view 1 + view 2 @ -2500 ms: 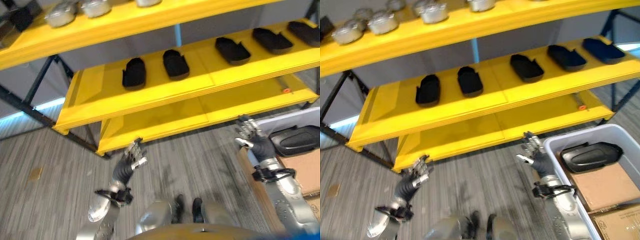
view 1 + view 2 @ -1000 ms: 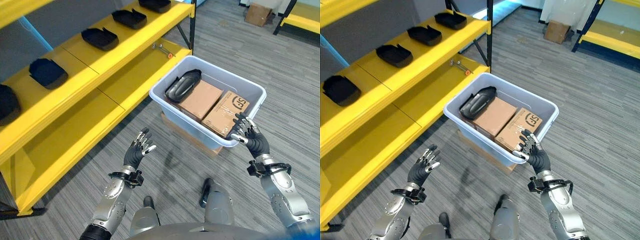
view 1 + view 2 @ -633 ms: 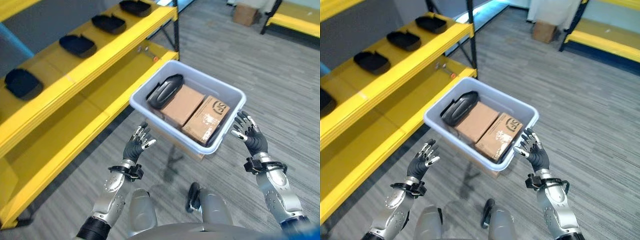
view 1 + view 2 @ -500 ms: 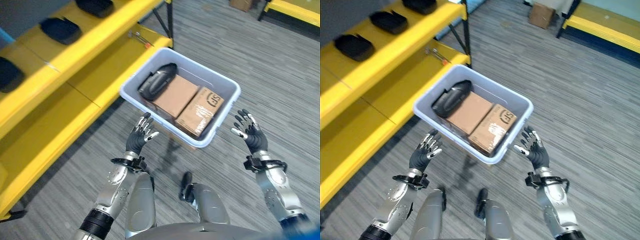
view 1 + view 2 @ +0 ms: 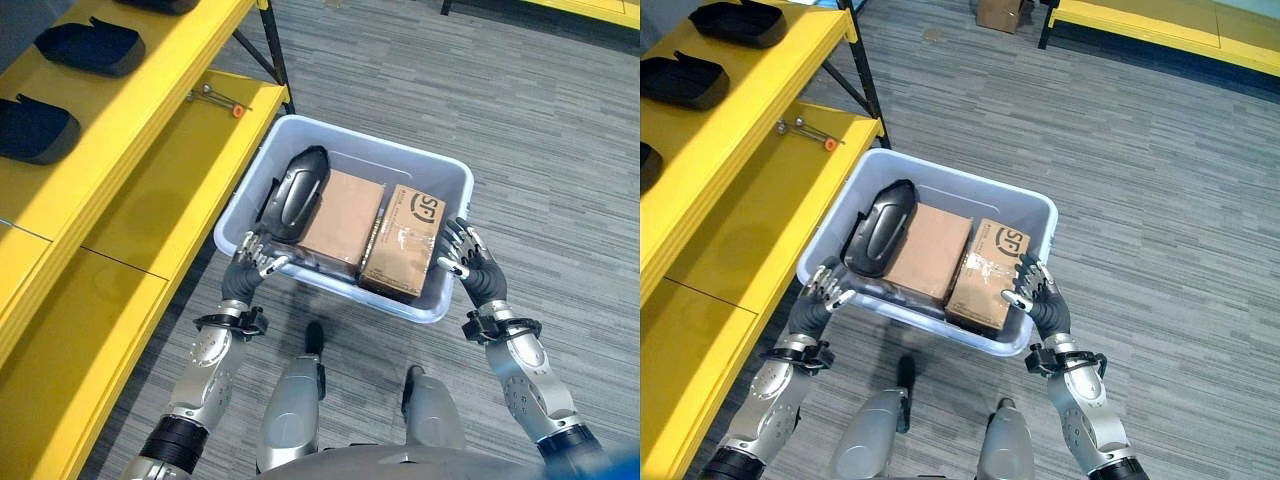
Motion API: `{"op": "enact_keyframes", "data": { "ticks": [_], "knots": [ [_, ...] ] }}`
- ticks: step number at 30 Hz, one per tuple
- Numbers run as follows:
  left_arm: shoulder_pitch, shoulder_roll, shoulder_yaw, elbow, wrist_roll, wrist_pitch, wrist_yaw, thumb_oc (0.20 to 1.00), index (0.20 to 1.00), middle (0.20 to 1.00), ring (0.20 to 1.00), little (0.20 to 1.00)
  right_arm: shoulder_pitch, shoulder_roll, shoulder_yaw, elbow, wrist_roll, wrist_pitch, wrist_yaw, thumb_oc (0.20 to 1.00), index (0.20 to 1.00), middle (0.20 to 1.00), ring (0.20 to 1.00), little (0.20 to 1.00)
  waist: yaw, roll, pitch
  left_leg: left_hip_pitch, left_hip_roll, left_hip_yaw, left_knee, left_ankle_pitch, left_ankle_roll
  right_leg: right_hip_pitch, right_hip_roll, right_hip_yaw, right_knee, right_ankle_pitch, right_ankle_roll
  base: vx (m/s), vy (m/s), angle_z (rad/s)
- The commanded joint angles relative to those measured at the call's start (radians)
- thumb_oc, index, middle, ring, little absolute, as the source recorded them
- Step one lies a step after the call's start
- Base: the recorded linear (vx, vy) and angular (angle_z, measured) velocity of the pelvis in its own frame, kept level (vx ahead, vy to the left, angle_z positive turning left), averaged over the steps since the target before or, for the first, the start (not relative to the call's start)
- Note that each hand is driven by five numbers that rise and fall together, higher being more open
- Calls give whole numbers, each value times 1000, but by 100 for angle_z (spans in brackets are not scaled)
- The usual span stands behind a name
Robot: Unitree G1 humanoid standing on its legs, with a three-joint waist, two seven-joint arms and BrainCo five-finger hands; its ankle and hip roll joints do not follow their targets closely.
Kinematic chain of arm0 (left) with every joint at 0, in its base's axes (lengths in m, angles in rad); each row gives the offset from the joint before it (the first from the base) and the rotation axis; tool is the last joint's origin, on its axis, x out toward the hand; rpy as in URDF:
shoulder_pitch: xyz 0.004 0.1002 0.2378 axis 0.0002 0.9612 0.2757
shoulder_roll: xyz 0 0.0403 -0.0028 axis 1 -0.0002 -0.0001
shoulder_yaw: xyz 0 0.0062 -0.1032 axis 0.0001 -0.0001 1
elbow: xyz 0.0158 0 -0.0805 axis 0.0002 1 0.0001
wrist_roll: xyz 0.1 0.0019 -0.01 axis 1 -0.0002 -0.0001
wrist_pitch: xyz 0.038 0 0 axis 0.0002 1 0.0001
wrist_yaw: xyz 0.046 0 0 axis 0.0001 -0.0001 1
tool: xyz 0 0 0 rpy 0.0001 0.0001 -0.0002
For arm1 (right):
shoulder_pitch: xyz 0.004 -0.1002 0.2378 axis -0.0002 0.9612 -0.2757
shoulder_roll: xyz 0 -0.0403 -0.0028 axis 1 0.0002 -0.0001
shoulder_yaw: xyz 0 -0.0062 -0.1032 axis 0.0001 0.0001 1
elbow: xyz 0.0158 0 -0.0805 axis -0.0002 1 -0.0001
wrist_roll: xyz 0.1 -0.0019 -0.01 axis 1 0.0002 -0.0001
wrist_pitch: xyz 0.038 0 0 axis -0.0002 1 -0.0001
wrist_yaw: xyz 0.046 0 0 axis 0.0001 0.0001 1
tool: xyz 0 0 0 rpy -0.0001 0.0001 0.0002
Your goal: Move parts from the plastic box to the shelf.
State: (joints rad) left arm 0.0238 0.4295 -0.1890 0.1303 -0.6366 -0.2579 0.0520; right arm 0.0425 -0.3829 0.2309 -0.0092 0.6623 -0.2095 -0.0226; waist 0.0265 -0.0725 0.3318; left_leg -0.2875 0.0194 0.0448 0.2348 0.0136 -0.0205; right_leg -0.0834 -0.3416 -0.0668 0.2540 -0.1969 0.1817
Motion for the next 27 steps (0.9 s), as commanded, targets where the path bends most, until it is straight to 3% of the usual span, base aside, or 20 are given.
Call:
{"op": "enact_keyframes", "data": {
  "ticks": [1,4,5,6,7,8,9,10,12,14,15,17,20,23,25,26,27],
  "knots": [
    [30,0,0,-103,33,-49,-1,1000,1000,1000,1000,1000,-28,-14,-47,-19,4,-38,7,1000,1000,1000,1000,1000,-2,-18,-31,-53,136,-70,136,-90,-50,43,-32,-17,-157,241,38,26,34,3],
    [38,6,3,-104,47,-43,-9,1000,1000,1000,1000,1000,-25,-10,-49,-22,6,-36,11,1000,1000,1000,1000,1000,-5,-18,-41,-58,104,-73,179,-131,-29,56,-54,-13,-147,272,45,78,150,5],
    [43,7,3,-98,49,-41,-13,1000,1000,1000,1000,1000,-21,-1,-44,-23,5,-33,10,1000,1000,1000,1000,1000,-11,-15,-51,-43,84,-68,171,-144,-10,46,-68,-1,-128,351,40,71,153,2],
    [43,7,3,-98,49,-41,-13,1000,1000,1000,1000,1000,-21,-1,-44,-23,5,-33,10,1000,1000,1000,1000,1000,-10,-16,-51,-43,84,-66,170,-144,-10,45,-69,0,-129,352,41,46,215,5],
    [49,19,16,-99,58,-42,-9,1000,1000,1000,1000,1000,-33,0,-30,-29,-5,-35,13,1000,1000,1000,1000,1000,-6,-1,-43,-8,87,-38,155,-151,13,-8,-80,-27,-72,461,25,-1,127,3],
    [49,19,16,-99,58,-42,-9,1000,1000,1000,1000,1000,-33,0,-30,-29,-5,-35,13,1000,1000,1000,1000,1000,-7,-4,-46,-10,84,-37,151,-146,14,-11,-82,-26,-73,463,25,-7,262,-14],
    [49,25,27,-105,61,-43,-4,1000,1000,1000,1000,1000,-43,4,-20,-31,10,-36,19,1000,1000,1000,1000,1000,5,8,-37,28,93,-5,113,-142,22,-45,-88,-116,-18,431,13,21,378,-48],
    [48,20,37,-102,59,-44,0,1000,1000,1000,1000,1000,-56,3,2,-20,22,-30,31,1000,1000,1000,1000,1000,-5,22,-20,114,75,40,10,-129,33,-120,-12,-192,55,327,-9,22,375,-74],
    [48,20,38,-102,59,-44,0,1000,1000,1000,1000,1000,-57,3,2,-19,22,-31,31,1000,1000,1000,1000,1000,-6,20,-21,116,73,41,2,-124,33,-121,-13,-192,54,328,-10,29,152,-105],
    [43,7,64,-87,56,-51,5,1000,1000,1000,1000,1000,-80,-8,17,-8,37,-34,49,1000,1000,1000,1000,1000,-23,9,1,172,50,75,-31,-121,34,-142,97,-208,-26,246,-38,104,61,-26],
    [51,1,66,-94,57,-51,-4,1000,1000,1000,1000,1000,-61,-14,5,-20,30,-30,48,1000,1000,1000,1000,1000,-25,11,-5,170,46,65,-19,-124,33,-120,90,-175,-47,228,-40,124,-37,-8],
    [54,-15,53,-79,56,-54,-6,1000,1000,1000,1000,1000,-50,-30,1,-23,31,-38,52,1000,1000,1000,1000,1000,-35,8,-16,182,56,70,-41,-114,24,-98,154,-104,-69,210,-62,123,-106,20],
    [81,-42,30,-91,26,-44,-37,1000,1000,1000,1000,1000,-20,-43,-20,-26,38,-36,57,1000,1000,1000,1000,1000,-44,10,-43,192,85,74,-40,-100,-6,-62,171,-115,-114,199,-75,139,-198,7],
    [87,-50,20,-98,19,-41,-46,1000,1000,1000,1000,1000,-9,-50,-23,-34,51,-39,65,1000,1000,1000,1000,1000,-48,12,-33,144,97,63,81,-88,-33,-49,171,-122,-110,180,-91,24,-100,9],
    [66,-50,6,-102,20,-43,-49,1000,1000,1000,1000,1000,-14,-62,-27,-36,53,-46,64,1000,1000,1000,1000,1000,-37,14,1,73,82,-18,217,-21,-75,-47,171,-126,-94,169,-112,-46,-52,10],
    [56,-53,2,-107,21,-43,-39,1000,1000,1000,1000,1000,-24,-59,-23,-26,47,-50,54,1000,1000,1000,1000,1000,-32,14,7,71,85,-95,171,-12,-84,-56,169,-121,-72,154,-106,-3,53,24],
    [56,-55,3,-110,17,-41,-35,1000,1000,1000,1000,1000,-29,-57,-22,-21,47,-50,45,1000,1000,1000,1000,1000,-35,15,5,80,120,-104,117,-6,-85,-60,163,-118,-63,150,-95,72,142,13]
  ]
}}
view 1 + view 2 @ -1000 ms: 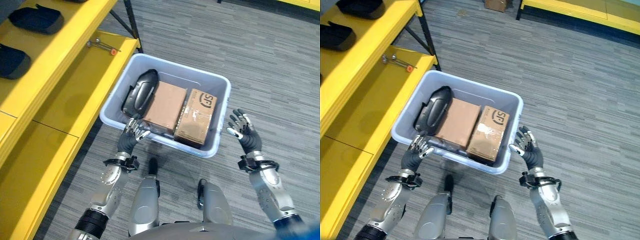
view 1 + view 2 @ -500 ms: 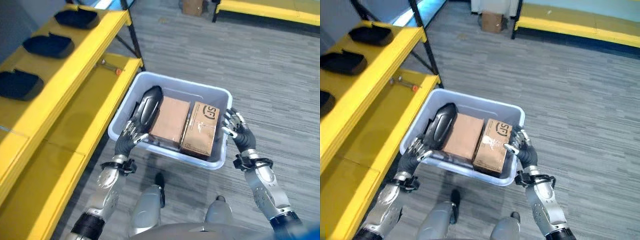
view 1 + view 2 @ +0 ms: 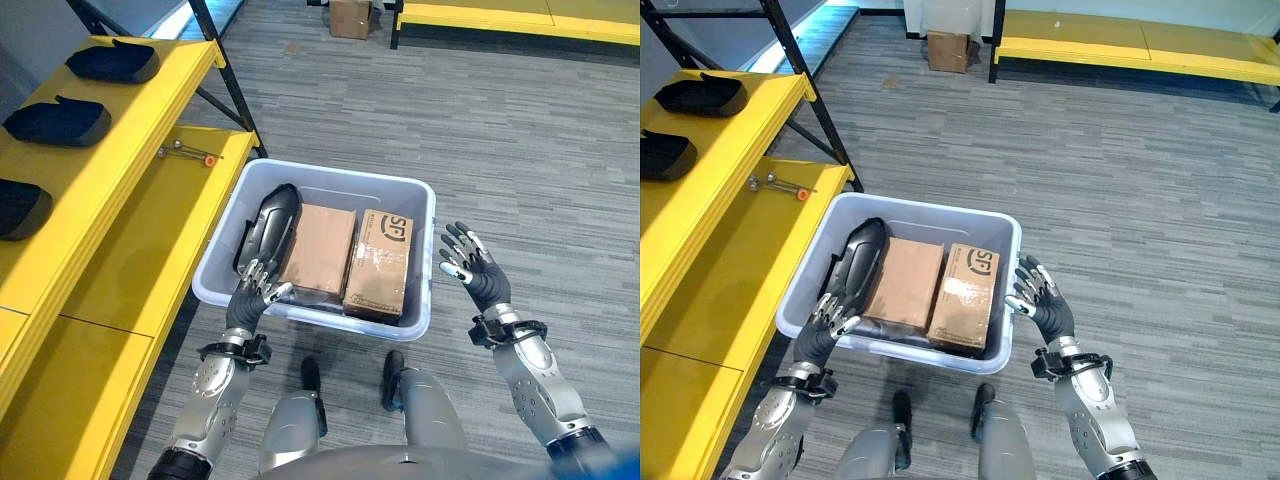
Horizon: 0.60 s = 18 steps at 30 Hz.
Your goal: Move parts from the plastic box to the shelf.
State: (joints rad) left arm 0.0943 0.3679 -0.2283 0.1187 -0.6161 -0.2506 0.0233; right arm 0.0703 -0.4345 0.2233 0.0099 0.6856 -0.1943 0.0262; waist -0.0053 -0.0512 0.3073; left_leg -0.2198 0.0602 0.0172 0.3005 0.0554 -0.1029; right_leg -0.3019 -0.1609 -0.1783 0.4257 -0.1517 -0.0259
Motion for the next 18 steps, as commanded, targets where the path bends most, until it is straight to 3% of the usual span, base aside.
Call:
{"op": "enact_keyframes", "data": {
  "ticks": [1,3,4,5,6,10,18],
  "knots": [
    [-12,7,48,-105,-10,-48,-3,1000,1000,1000,1000,1000,-61,-1,-12,-40,32,-70,-13,1000,1000,1000,1000,1000,-2,-2,25,40,148,-75,-70,-33,-2,153,-24,2,-220,89,125,95,223,-16],
    [-14,14,48,-116,-4,-51,4,1000,1000,1000,1000,1000,-65,7,-19,-31,37,-76,-30,1000,1000,1000,1000,1000,4,15,26,26,259,-88,-209,74,-1,129,-52,29,-167,80,147,96,308,-8],
    [-22,17,46,-113,-3,-52,10,1000,1000,1000,1000,1000,-61,6,-26,-28,30,-80,-40,1000,1000,1000,1000,1000,1,21,27,35,287,-68,-243,95,-6,115,-71,32,-134,68,154,56,202,16],
    [-22,17,46,-113,-3,-52,10,1000,1000,1000,1000,1000,-61,6,-26,-28,30,-80,-40,1000,1000,1000,1000,1000,2,20,27,36,286,-67,-244,95,-6,114,-71,33,-133,67,154,107,415,-4],
    [-34,22,34,-112,4,-55,6,1000,1000,1000,1000,1000,-52,27,-43,-31,35,-80,-47,1000,1000,1000,1000,1000,-7,37,24,44,246,-50,-217,32,-18,113,-110,52,-136,86,183,106,397,-13],
    [-49,52,29,-122,13,-61,5,1000,1000,1000,1000,1000,-44,42,-70,-47,31,-88,-62,1000,1000,1000,1000,1000,-3,12,59,2,179,-20,-99,-45,-16,146,-172,51,-202,148,209,66,292,-7],
    [-52,103,79,-152,37,-71,27,1000,1000,1000,1000,1000,-6,56,-101,-73,31,-83,-56,1000,1000,1000,1000,1000,-3,-24,74,-78,132,26,26,-125,6,179,-233,34,-319,232,237,55,156,-6]
  ]
}}
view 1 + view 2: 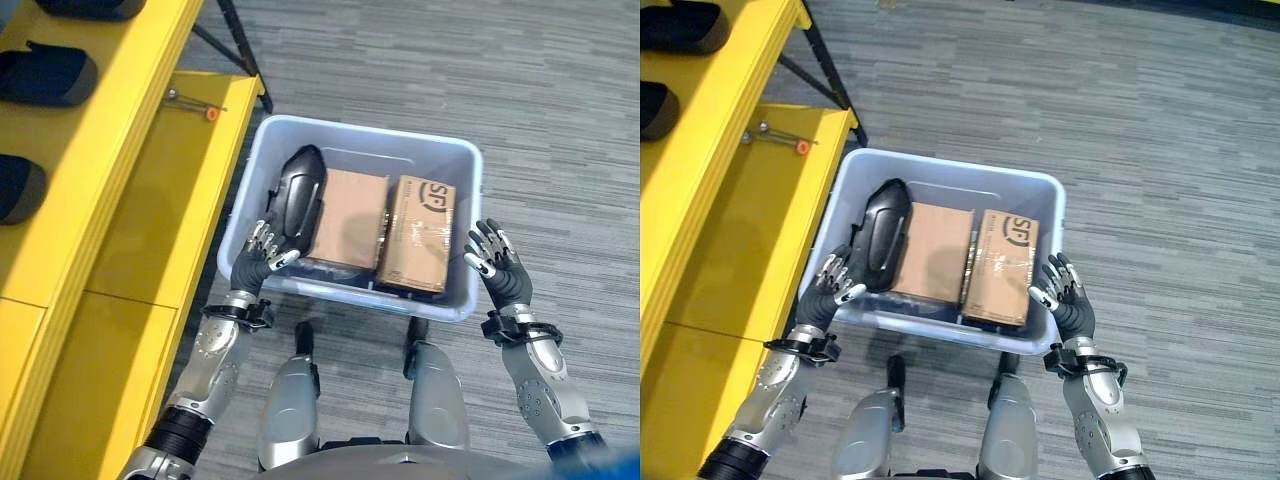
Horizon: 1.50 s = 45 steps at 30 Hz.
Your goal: Move parts from the plastic box to the shelf.
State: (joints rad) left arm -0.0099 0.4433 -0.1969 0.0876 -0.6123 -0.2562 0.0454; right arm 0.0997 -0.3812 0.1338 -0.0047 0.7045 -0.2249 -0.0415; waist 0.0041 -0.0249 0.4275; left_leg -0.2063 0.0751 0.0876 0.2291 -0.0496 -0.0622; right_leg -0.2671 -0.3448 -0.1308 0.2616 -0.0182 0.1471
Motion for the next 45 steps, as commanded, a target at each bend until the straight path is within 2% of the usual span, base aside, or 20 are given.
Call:
{"op": "enact_keyframes", "data": {
  "ticks": [1,4,10,12,22,30,35,41,42,45],
  "knots": [
    [52,27,48,-121,33,-66,5,1000,1000,1000,1000,1000,-35,2,-12,-59,12,-53,12,1000,1000,1000,1000,1000,-12,-50,-46,-93,117,-45,98,-20,-34,144,-49,-14,-155,98,64,42,70,9],
    [16,36,54,-119,64,-73,24,1000,1000,1000,1000,1000,-40,5,-22,-66,13,-59,8,1000,1000,1000,1000,1000,-17,-64,-40,-111,118,-39,110,-25,-32,137,-49,-16,-165,107,67,12,21,2],
    [-210,54,11,-64,210,-110,151,1000,1000,1000,1000,1000,-89,20,-46,-93,31,-105,-28,1000,1000,1000,1000,1000,-44,-97,-8,-145,139,-35,90,-4,-35,83,-29,-10,-172,122,67,-24,-19,-11],
    [-353,61,-30,18,297,-111,241,1000,1000,1000,1000,1000,-127,18,-32,-97,30,-122,-49,1000,1000,1000,1000,1000,-64,-117,18,-160,156,-28,83,10,-40,48,-13,1,-171,124,63,-51,-34,-22],
    [-597,97,-66,294,382,-85,403,1000,1000,1000,1000,1000,-184,-7,14,-113,57,-149,-61,1000,1000,1000,1000,1000,-99,-161,88,-211,200,-24,90,37,-57,-36,21,21,-154,129,55,-49,-22,-18],
    [-657,144,-4,421,407,-72,515,1000,1000,1000,1000,1000,-167,-25,27,-127,62,-168,-62,1000,1000,1000,1000,1000,-118,-201,93,-260,218,-34,95,46,-68,-78,40,20,-150,135,53,-13,-21,-4],
    [-597,153,48,333,474,-76,570,1000,1000,1000,1000,1000,-144,-24,20,-133,71,-180,-55,1000,1000,1000,1000,1000,-111,-213,93,-287,222,-49,96,48,-72,-87,44,6,-148,129,48,2,-26,8],
    [-514,128,98,240,496,-92,580,1000,1000,1000,1000,1000,-136,-29,15,-137,75,-176,-45,1000,1000,1000,1000,1000,-97,-223,93,-303,223,-63,94,47,-74,-88,49,-6,-148,124,44,1,-14,6],
    [-527,139,87,263,526,-73,589,1000,1000,1000,1000,1000,-139,-34,18,-136,81,-174,-40,1000,1000,1000,1000,1000,-97,-230,93,-312,224,-66,94,48,-75,-93,51,-8,-149,126,44,-21,-26,8],
    [-588,140,30,424,502,-42,569,1000,1000,1000,1000,1000,-136,-43,36,-143,90,-174,-30,1000,1000,1000,1000,1000,-111,-248,93,-346,223,-68,100,57,-75,-125,56,-7,-147,132,42,-31,-7,13]
  ]
}}
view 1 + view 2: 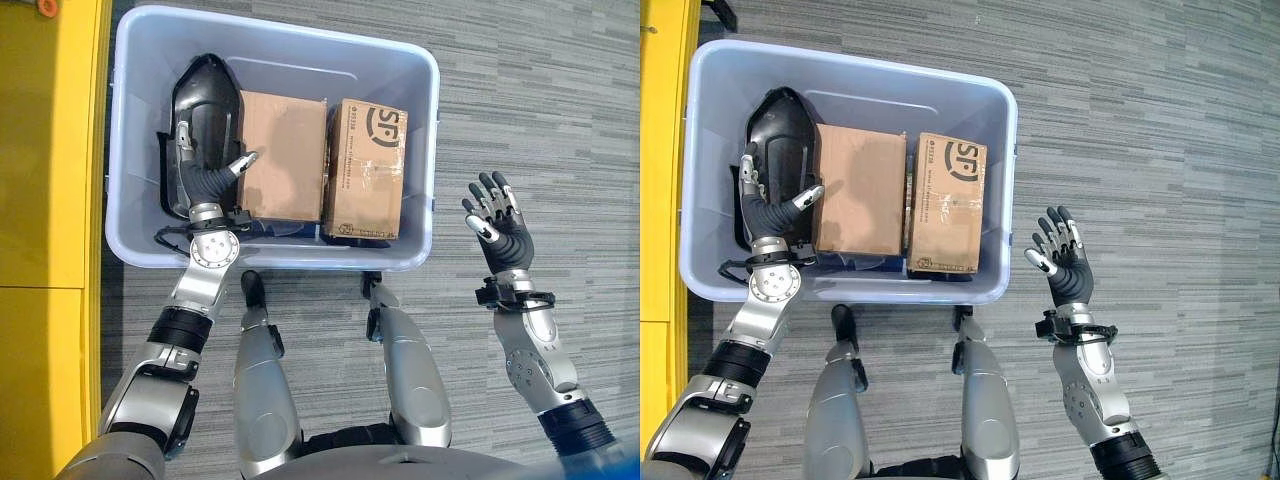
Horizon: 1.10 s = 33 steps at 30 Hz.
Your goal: Move parts from the plastic box to the shelf.
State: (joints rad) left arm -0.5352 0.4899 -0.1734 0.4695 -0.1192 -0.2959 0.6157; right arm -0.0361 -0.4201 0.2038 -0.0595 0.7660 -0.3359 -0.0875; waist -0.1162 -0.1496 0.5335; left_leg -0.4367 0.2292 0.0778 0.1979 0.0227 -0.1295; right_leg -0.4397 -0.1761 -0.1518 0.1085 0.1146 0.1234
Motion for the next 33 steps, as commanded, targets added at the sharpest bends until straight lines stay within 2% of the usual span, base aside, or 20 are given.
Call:
{"op": "enact_keyframes", "data": {
  "ticks": [1,3,4,9,12,17,19,24,29,33],
  "knots": [
    [-74,90,-2,72,2,1,-4,1000,1000,1000,1000,1000,1,-5,-31,-90,29,-63,18,1000,1000,1000,1000,1000,6,-126,-13,-125,70,-59,134,-15,-8,39,-112,16,8,0,66,-35,3,4],
    [-93,83,-10,113,-9,9,-9,1000,1000,1000,1000,1000,2,-6,-25,-91,26,-63,18,1000,1000,1000,1000,1000,1,-131,-13,-136,70,-59,138,-14,-8,28,-111,18,9,2,65,-17,-2,-1],
    [-138,76,-26,198,-42,20,-13,1000,1000,1000,1000,1000,3,-9,-11,-95,33,-63,21,1000,1000,1000,1000,1000,-8,-139,-13,-154,71,-62,142,-10,-9,11,-108,19,10,6,64,0,0,0],
    [-265,74,-59,398,-132,33,-52,1000,1000,1000,1000,1000,5,-32,18,-112,39,-65,29,1000,1000,1000,1000,1000,-34,-164,-13,-183,79,-66,147,-2,-13,-17,-100,21,12,13,64,-7,-1,-1],
    [-312,54,-44,502,-262,31,-122,1000,1000,1000,1000,1000,12,-40,31,-119,49,-62,35,1000,1000,1000,1000,1000,-47,-175,-13,-189,83,-69,151,-1,-16,-25,-96,24,13,16,65,-14,-8,-5],
    [-369,33,-73,602,-289,81,-193,1000,1000,1000,1000,1000,14,-54,45,-126,50,-51,42,1000,1000,1000,1000,1000,-62,-180,-13,-191,90,-65,154,-2,-21,-31,-89,32,14,21,66,-3,-1,-1],
    [-390,10,-109,606,-268,100,-227,1000,1000,1000,1000,1000,15,-58,41,-128,60,-46,47,1000,1000,1000,1000,1000,-68,-179,-13,-186,90,-63,153,-1,-22,-30,-90,34,13,25,67,0,0,0],
    [-375,-68,-155,534,-258,90,-230,1000,1000,1000,1000,1000,7,-45,41,-125,66,-39,44,1000,1000,1000,1000,1000,-70,-169,-13,-179,91,-60,144,1,-20,-30,-90,41,11,28,67,0,0,0],
    [-321,-159,-179,453,-328,63,-244,1000,1000,1000,1000,1000,-7,-21,47,-116,62,-32,24,1000,1000,1000,1000,1000,-70,-155,-13,-157,91,-53,133,2,-17,-25,-91,50,14,26,65,7,-5,-6],
    [-289,-181,-176,394,-372,35,-240,1000,1000,1000,1000,1000,-9,-11,48,-110,59,-31,14,1000,1000,1000,1000,1000,-66,-145,-13,-140,90,-47,122,4,-15,-17,-93,50,15,22,64,13,-9,-11]
  ]
}}
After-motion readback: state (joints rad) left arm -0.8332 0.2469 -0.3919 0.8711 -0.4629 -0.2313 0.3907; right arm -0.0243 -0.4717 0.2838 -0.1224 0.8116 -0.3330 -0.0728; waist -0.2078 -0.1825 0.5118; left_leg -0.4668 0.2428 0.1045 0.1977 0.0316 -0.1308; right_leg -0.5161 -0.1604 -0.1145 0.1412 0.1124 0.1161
